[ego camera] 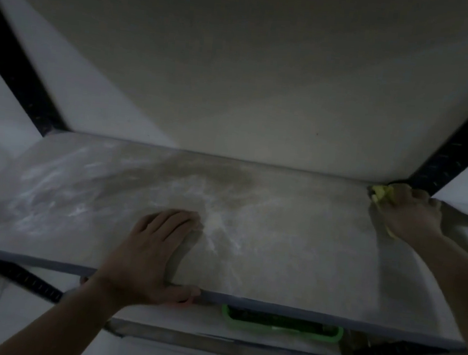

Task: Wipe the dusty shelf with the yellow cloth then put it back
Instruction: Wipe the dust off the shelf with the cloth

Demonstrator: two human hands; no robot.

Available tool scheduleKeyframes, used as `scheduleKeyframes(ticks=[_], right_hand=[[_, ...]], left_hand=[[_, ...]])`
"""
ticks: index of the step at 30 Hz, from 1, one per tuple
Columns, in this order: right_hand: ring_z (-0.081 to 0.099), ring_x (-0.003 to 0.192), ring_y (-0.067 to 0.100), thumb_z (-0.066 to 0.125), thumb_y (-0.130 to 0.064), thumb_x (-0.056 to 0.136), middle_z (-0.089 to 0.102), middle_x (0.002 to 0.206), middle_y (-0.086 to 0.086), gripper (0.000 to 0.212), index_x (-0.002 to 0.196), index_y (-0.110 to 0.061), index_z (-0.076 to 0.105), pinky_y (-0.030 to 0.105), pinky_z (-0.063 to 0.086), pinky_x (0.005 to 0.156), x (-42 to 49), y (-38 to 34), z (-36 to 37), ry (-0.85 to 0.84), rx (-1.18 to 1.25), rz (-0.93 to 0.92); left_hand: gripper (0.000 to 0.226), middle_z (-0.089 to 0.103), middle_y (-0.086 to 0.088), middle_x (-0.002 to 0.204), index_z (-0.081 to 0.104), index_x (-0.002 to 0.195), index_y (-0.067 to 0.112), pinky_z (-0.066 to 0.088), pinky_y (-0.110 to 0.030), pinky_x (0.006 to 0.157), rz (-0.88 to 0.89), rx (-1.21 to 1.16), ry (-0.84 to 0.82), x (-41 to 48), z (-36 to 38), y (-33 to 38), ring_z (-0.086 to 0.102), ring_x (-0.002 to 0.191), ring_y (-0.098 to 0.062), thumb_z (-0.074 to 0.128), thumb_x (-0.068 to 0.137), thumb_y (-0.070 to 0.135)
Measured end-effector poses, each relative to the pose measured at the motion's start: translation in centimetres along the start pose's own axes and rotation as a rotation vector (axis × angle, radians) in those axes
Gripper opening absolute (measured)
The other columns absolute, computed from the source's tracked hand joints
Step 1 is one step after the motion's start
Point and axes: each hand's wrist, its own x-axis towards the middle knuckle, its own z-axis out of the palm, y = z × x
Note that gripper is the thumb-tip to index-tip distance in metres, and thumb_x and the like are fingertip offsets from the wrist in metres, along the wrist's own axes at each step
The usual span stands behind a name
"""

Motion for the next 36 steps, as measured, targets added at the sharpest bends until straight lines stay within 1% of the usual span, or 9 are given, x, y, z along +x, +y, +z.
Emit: scheduleKeyframes(ticks=[3, 6, 12, 14, 16, 19, 25, 29, 36], right_hand=[[0.04, 0.128, 0.042, 0.044, -0.038, 0.096, 0.039, 0.143, 0.025, 0.05, 0.137, -0.009, 0.045, 0.052, 0.035, 0.102, -1.1, -3.8, -1.2, 0.036, 0.108, -0.006], [0.042, 0.123, 0.033, 0.033, -0.038, 0.094, 0.044, 0.138, 0.013, 0.04, 0.127, -0.025, 0.051, 0.04, 0.036, 0.096, -2.8, -10.3, -1.8, 0.104, 0.033, -0.255], [0.051, 0.113, 0.036, 0.063, -0.025, 0.081, 0.053, 0.126, 0.016, 0.043, 0.123, -0.018, 0.059, 0.04, 0.042, 0.095, -10.2, -24.3, -1.2, 0.168, 0.346, -0.428], [0.044, 0.118, 0.034, 0.057, -0.024, 0.085, 0.047, 0.134, 0.012, 0.045, 0.13, -0.024, 0.053, 0.04, 0.039, 0.099, -11.3, -25.8, -1.6, 0.051, 0.435, -0.488], [0.046, 0.12, 0.031, 0.053, -0.03, 0.09, 0.048, 0.136, 0.008, 0.045, 0.135, -0.026, 0.049, 0.037, 0.039, 0.101, -9.9, -24.3, -2.3, -0.043, 0.478, -0.518], [0.053, 0.119, 0.026, 0.051, -0.044, 0.093, 0.054, 0.133, 0.002, 0.04, 0.128, -0.027, 0.056, 0.037, 0.041, 0.097, -6.9, -17.1, -3.7, 0.117, 0.382, -0.523], [0.05, 0.12, 0.033, 0.033, -0.05, 0.096, 0.043, 0.141, 0.006, 0.046, 0.133, -0.027, 0.044, 0.049, 0.046, 0.093, -2.9, 0.6, -3.7, 0.135, 0.01, -0.124], [0.048, 0.127, 0.031, 0.032, -0.038, 0.1, 0.024, 0.155, 0.012, 0.051, 0.149, -0.026, 0.03, 0.047, 0.047, 0.093, -2.7, 2.1, -1.9, 0.041, -0.011, -0.153], [0.051, 0.103, 0.039, 0.028, -0.038, 0.085, 0.051, 0.127, 0.018, 0.055, 0.131, -0.016, 0.049, 0.046, 0.037, 0.091, -7.8, -6.7, -2.4, 0.148, 0.081, -0.26]], left_hand=[[0.111, 0.043, -0.008, 0.16, 0.046, 0.152, 0.008, 0.032, -0.045, 0.119, 0.0, 0.001, 0.009, 0.0, 0.0, 0.0, 0.04, 0.147, -0.026, 0.051, 0.078, 0.091], [0.111, 0.042, -0.007, 0.16, 0.045, 0.153, 0.009, 0.033, -0.046, 0.119, -0.002, 0.01, 0.006, 0.0, 0.1, 0.0, 0.04, 0.147, -0.026, 0.05, 0.078, 0.091], [0.111, 0.044, -0.006, 0.158, 0.046, 0.152, 0.01, 0.035, -0.046, 0.117, 0.001, 0.011, 0.015, 0.0, 0.0, 0.2, 0.042, 0.146, -0.026, 0.054, 0.077, 0.09], [0.111, 0.045, -0.008, 0.158, 0.046, 0.152, 0.008, 0.037, -0.047, 0.116, 0.009, 0.009, 0.022, 0.0, -0.1, 0.2, 0.043, 0.145, -0.027, 0.055, 0.077, 0.089], [0.11, 0.045, -0.008, 0.158, 0.046, 0.152, 0.008, 0.038, -0.048, 0.116, 0.01, 0.011, 0.022, 0.0, -0.2, 0.2, 0.043, 0.145, -0.028, 0.054, 0.078, 0.089], [0.11, 0.044, -0.008, 0.159, 0.047, 0.152, 0.008, 0.039, -0.05, 0.116, -0.002, 0.011, 0.01, -0.1, -0.1, 0.1, 0.043, 0.146, -0.028, 0.052, 0.079, 0.09], [0.109, 0.045, -0.009, 0.158, 0.048, 0.151, 0.008, 0.038, -0.05, 0.116, 0.009, 0.005, 0.019, 0.0, 0.2, 0.0, 0.044, 0.145, -0.028, 0.049, 0.079, 0.09], [0.109, 0.044, -0.009, 0.159, 0.047, 0.152, 0.009, 0.038, -0.052, 0.116, 0.011, 0.007, 0.001, -0.1, 0.3, -0.2, 0.043, 0.146, -0.029, 0.048, 0.08, 0.09], [0.107, 0.046, -0.01, 0.156, 0.049, 0.15, 0.006, 0.039, -0.052, 0.112, 0.025, -0.006, 0.02, 0.1, 0.1, 0.0, 0.046, 0.143, -0.031, 0.05, 0.08, 0.087]])
